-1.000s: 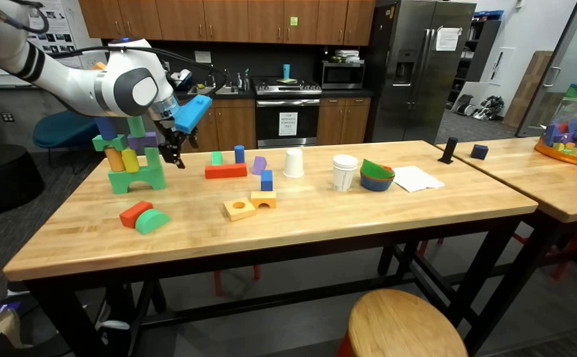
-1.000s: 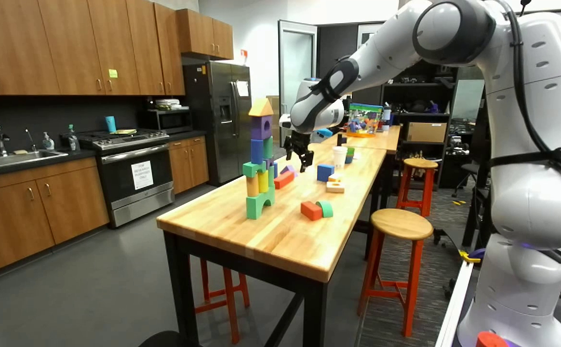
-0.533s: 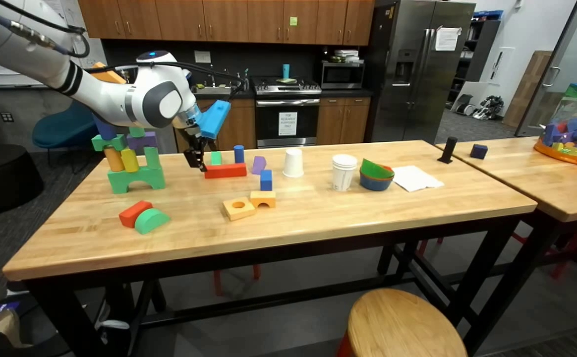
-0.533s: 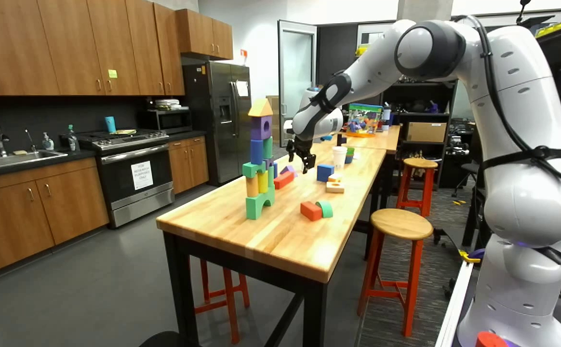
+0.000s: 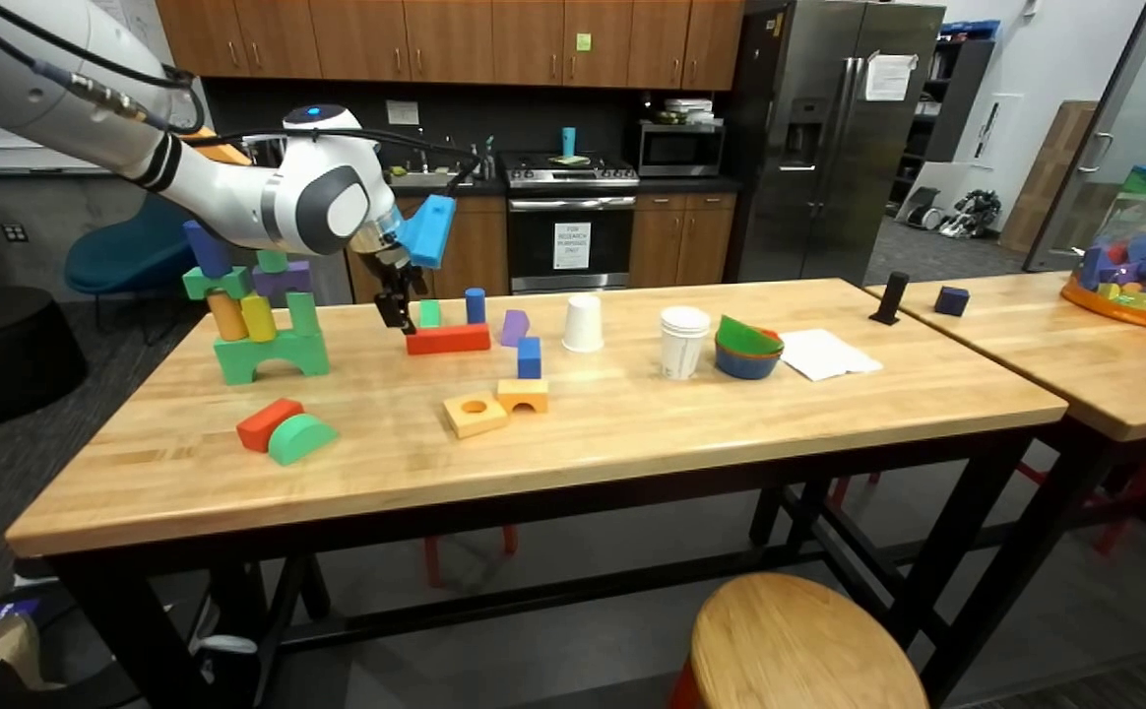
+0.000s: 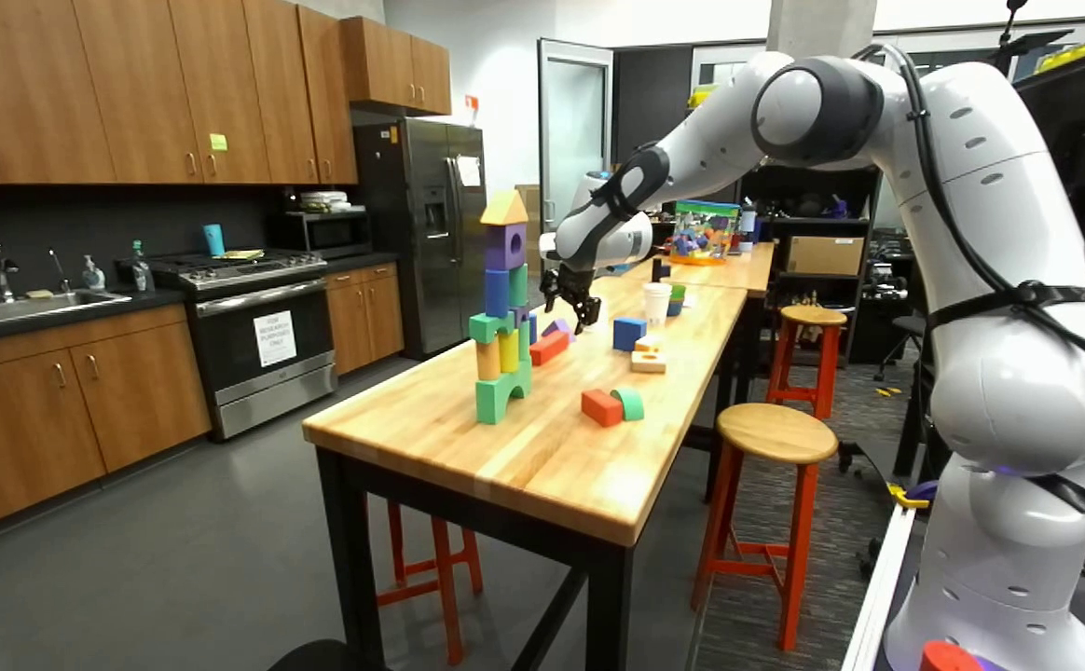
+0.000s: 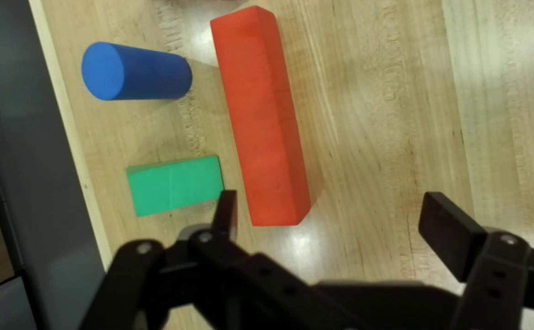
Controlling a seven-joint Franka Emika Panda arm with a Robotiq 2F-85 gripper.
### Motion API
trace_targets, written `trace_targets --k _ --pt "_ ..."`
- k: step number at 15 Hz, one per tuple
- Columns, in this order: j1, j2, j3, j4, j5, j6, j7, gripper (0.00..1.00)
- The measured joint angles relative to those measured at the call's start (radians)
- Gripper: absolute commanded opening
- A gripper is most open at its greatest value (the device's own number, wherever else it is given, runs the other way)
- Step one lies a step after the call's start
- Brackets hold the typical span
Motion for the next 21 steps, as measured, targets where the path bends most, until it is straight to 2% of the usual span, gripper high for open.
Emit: trace_targets --k 7,13,18,21 --pt "-0.028 0.031 0.014 0.052 0.039 0.000 -0.043 1.00" --pt "-0.026 0.125 0.007 0.164 0.039 0.021 0.018 1.00" --pt "-0.013 0.206 0.007 0.264 0.011 0.015 0.032 1.00" --pt "-0.004 0.234 0.003 0.314 -0.028 -0.039 0.033 1.00"
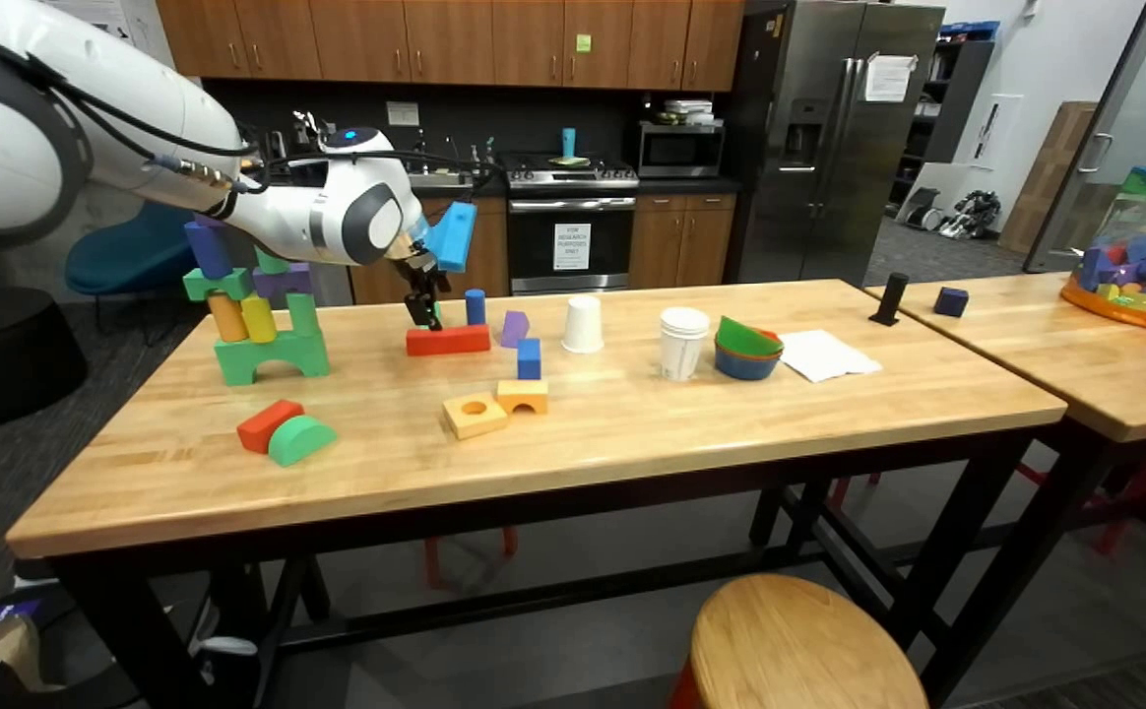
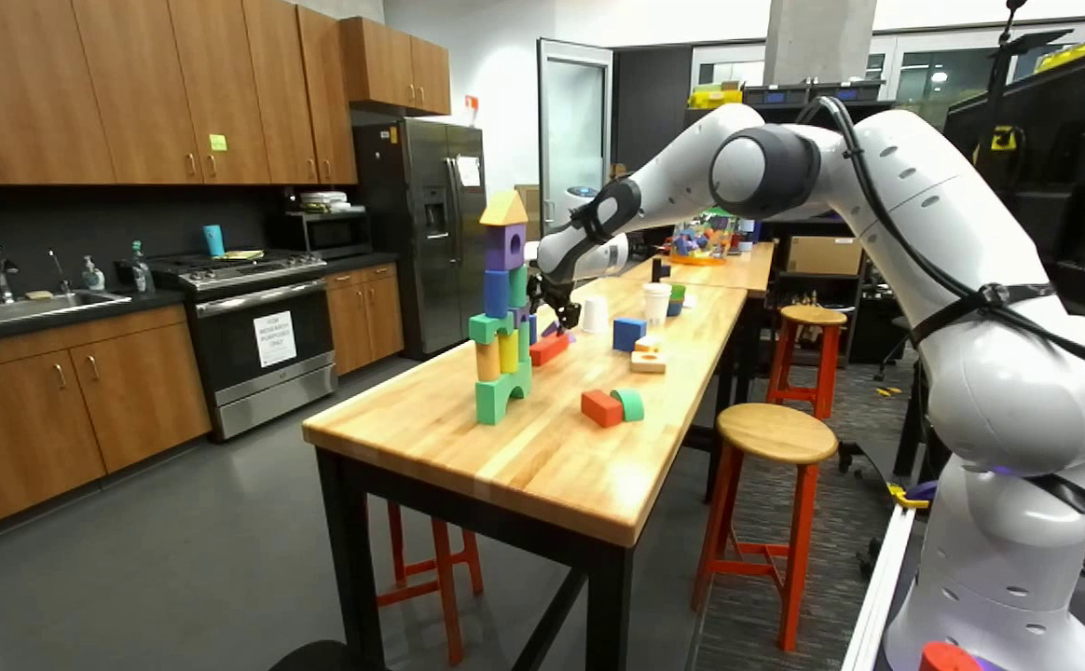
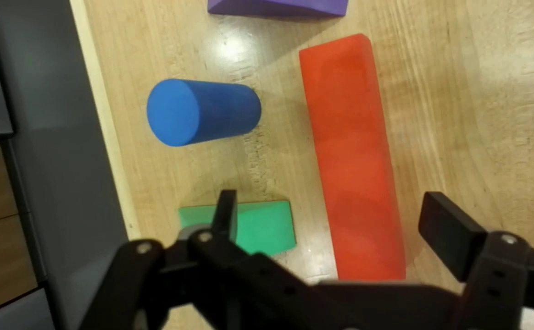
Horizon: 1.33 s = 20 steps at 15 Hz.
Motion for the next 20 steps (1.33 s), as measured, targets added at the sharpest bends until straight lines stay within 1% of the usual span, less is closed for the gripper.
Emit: trace_targets --k 4,5,12,15,20 --pt "0.015 0.011 -0.010 0.088 -0.022 -0.236 0.005 1.00" --pt "0.017 0.011 -0.010 0.110 -0.022 -0.280 0.004 1.00" --pt "0.028 0.045 -0.012 0.247 -0.021 -0.496 0.009 1.00" --pt "0.027 0.084 -0.018 0.300 -0.021 -0.537 0.009 1.00" --pt "0.015 0.144 -0.023 0.356 -0.021 -0.550 0.009 1.00"
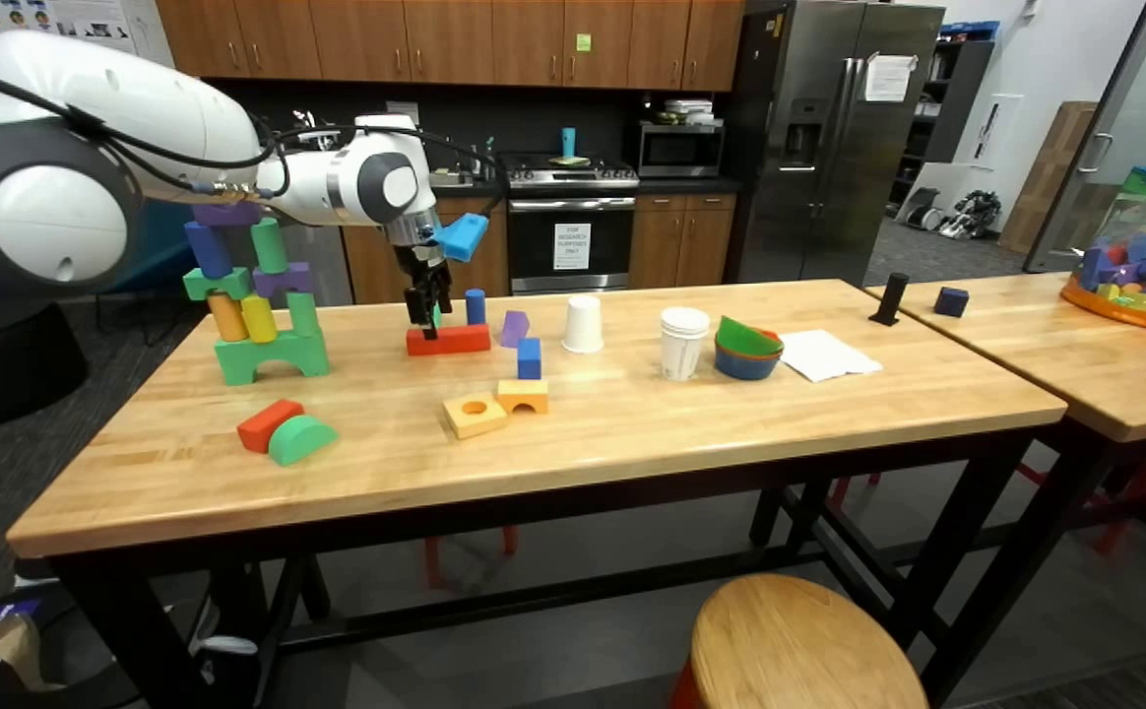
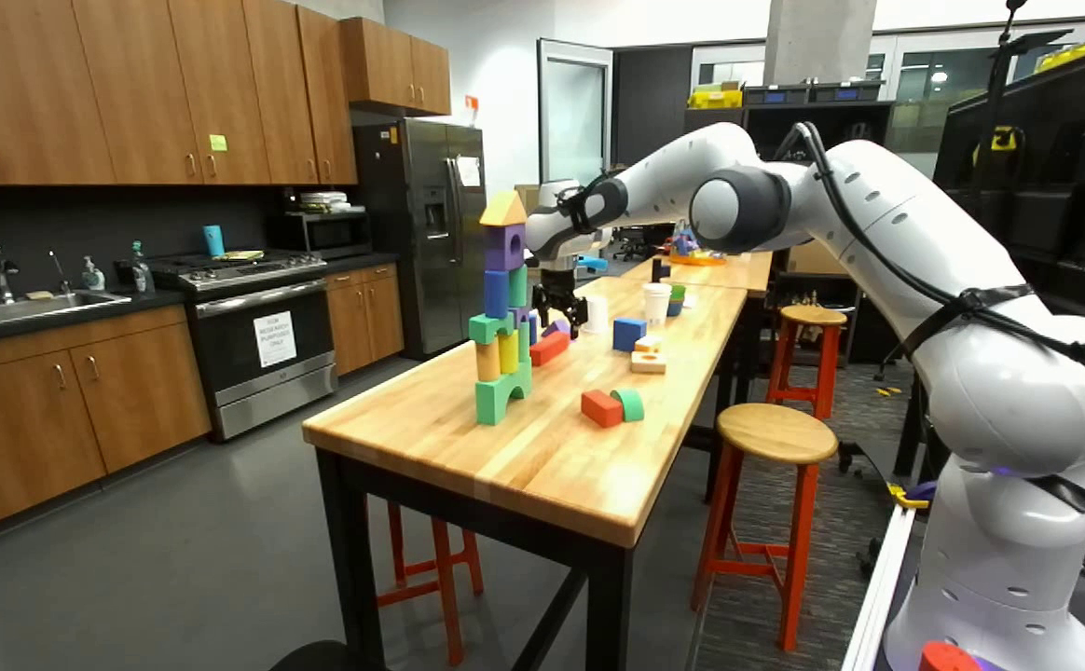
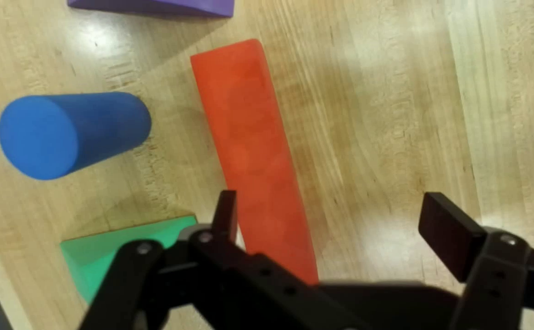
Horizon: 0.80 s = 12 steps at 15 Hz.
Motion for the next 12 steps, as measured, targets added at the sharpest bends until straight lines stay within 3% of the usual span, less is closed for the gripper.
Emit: trace_targets --k 12 --pt "-0.009 0.060 0.000 0.087 0.001 -0.032 0.000 1.00"
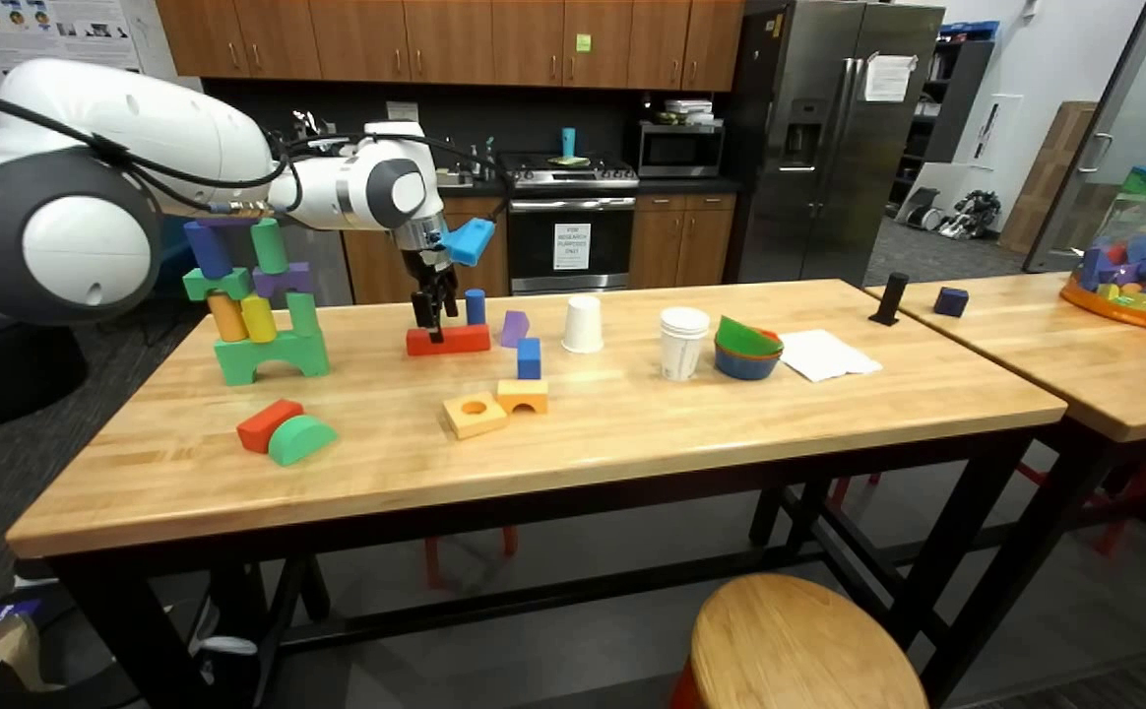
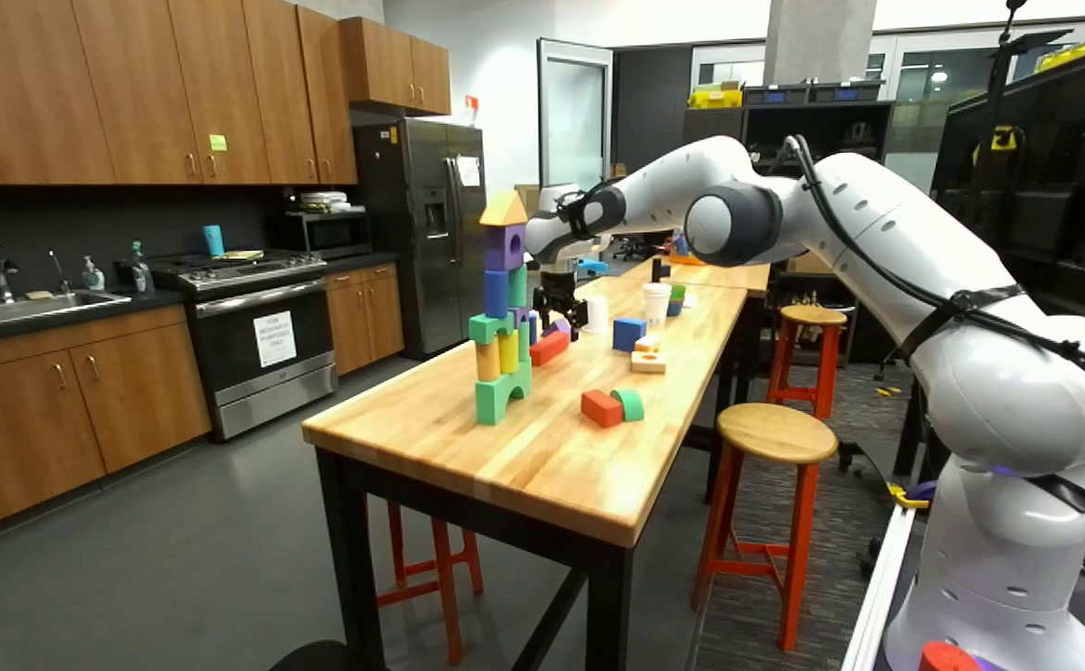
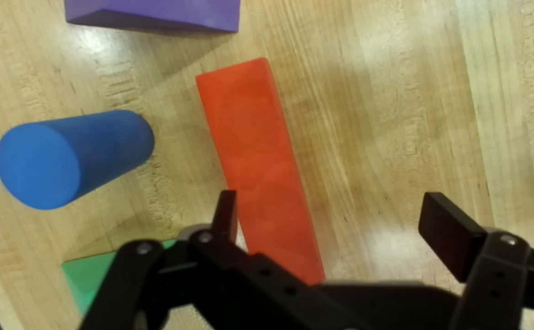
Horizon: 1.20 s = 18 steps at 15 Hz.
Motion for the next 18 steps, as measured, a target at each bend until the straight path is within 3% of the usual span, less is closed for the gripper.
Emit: trace_targets --k 18 --pt "-0.029 0.080 0.003 0.075 0.016 0.050 -0.009 1.00"
